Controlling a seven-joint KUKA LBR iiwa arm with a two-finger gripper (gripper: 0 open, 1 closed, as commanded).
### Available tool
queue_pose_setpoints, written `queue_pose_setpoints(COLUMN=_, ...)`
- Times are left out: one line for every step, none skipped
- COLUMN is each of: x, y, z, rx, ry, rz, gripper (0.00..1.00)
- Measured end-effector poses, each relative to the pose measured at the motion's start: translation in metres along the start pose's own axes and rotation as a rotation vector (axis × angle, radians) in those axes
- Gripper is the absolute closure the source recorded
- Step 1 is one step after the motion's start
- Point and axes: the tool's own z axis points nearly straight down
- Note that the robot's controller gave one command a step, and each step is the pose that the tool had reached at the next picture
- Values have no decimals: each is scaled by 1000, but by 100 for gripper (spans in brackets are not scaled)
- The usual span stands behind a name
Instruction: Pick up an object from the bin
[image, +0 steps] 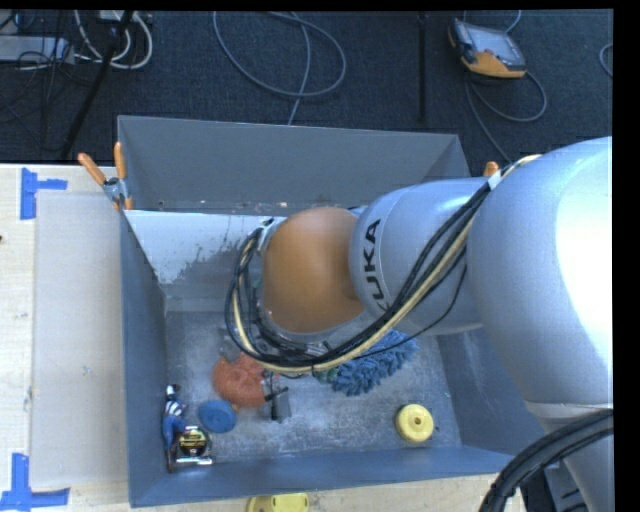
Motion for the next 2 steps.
queue_pose_setpoints(x=10, y=-12, z=-14, rx=0, ry=-7, rz=-3, gripper=100)
queue_pose_setpoints(x=10, y=-12, z=-14, rx=-1, ry=-7, rz=-2, gripper=100)
